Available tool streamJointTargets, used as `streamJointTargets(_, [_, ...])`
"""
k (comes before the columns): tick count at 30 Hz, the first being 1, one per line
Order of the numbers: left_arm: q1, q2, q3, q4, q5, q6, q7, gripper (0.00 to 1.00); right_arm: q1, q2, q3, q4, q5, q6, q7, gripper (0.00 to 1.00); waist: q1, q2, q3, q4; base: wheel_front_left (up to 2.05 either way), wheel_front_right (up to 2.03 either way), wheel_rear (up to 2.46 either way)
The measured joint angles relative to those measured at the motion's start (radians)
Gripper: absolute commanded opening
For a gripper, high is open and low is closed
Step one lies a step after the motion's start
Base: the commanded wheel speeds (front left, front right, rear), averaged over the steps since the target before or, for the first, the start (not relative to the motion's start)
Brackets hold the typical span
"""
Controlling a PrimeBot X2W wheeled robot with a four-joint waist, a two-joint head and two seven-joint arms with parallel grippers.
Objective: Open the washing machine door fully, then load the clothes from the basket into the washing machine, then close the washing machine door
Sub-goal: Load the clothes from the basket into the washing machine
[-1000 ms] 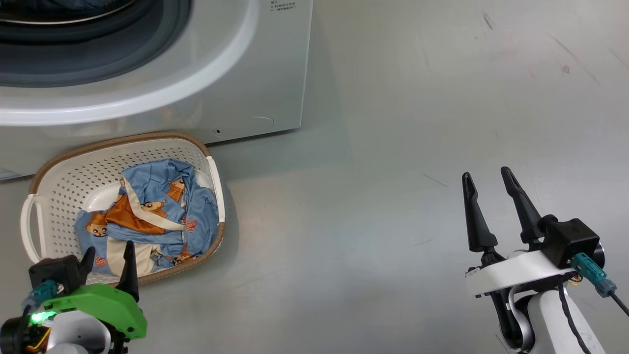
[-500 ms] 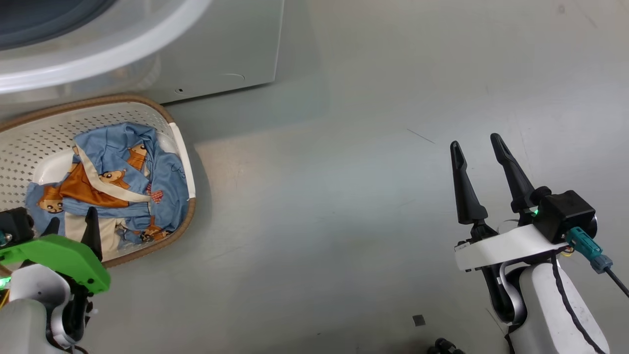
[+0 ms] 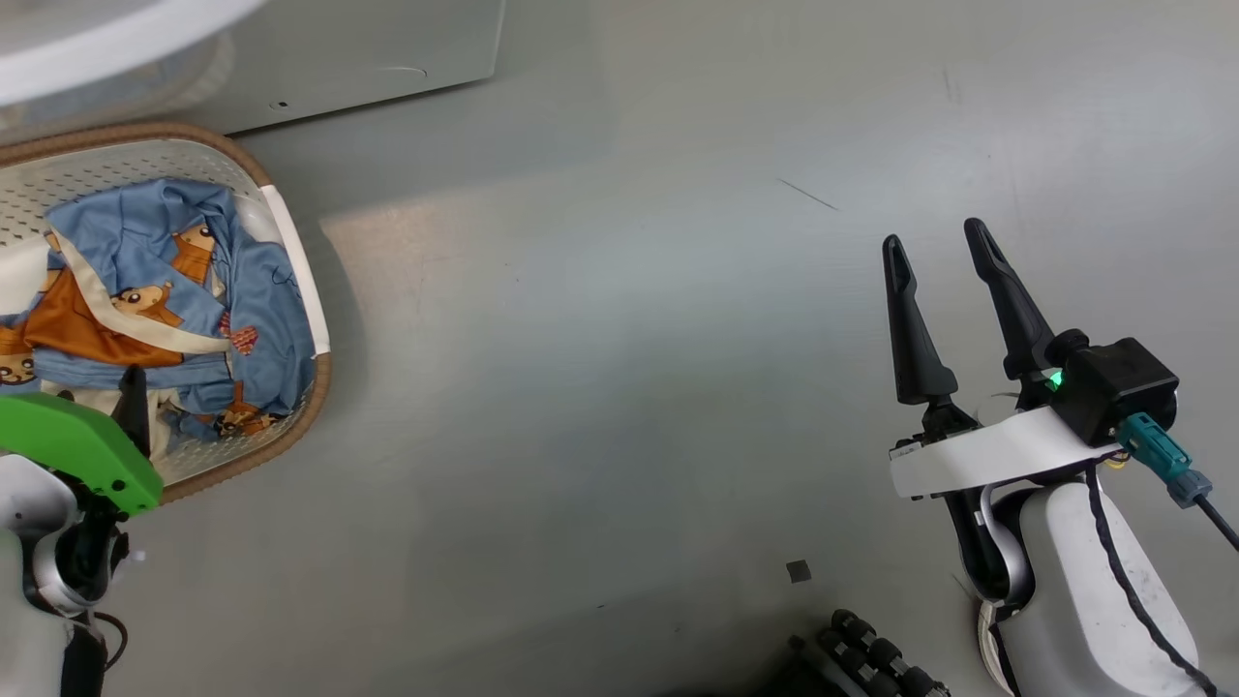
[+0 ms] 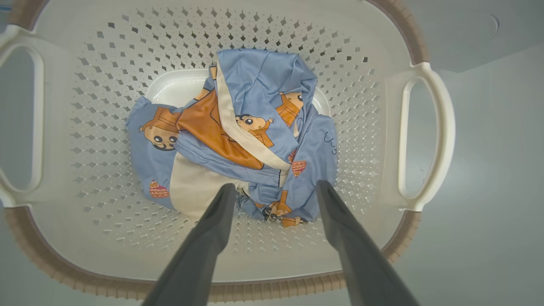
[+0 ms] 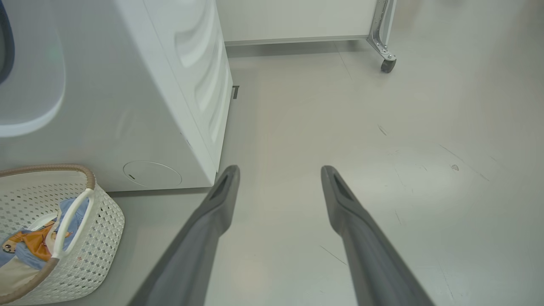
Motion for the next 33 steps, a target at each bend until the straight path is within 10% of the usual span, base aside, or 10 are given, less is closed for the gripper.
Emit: streamJointTargets(33, [-0.319,0.095,0.056,0.196,-0.043,0.011,0.094,1.0,-0.093,-0.012,-0.008,-0.021,0.0,0.0,0.0,1.0,-0.0001,0.0,0.26,-0.049,0.0,0.0,0.0])
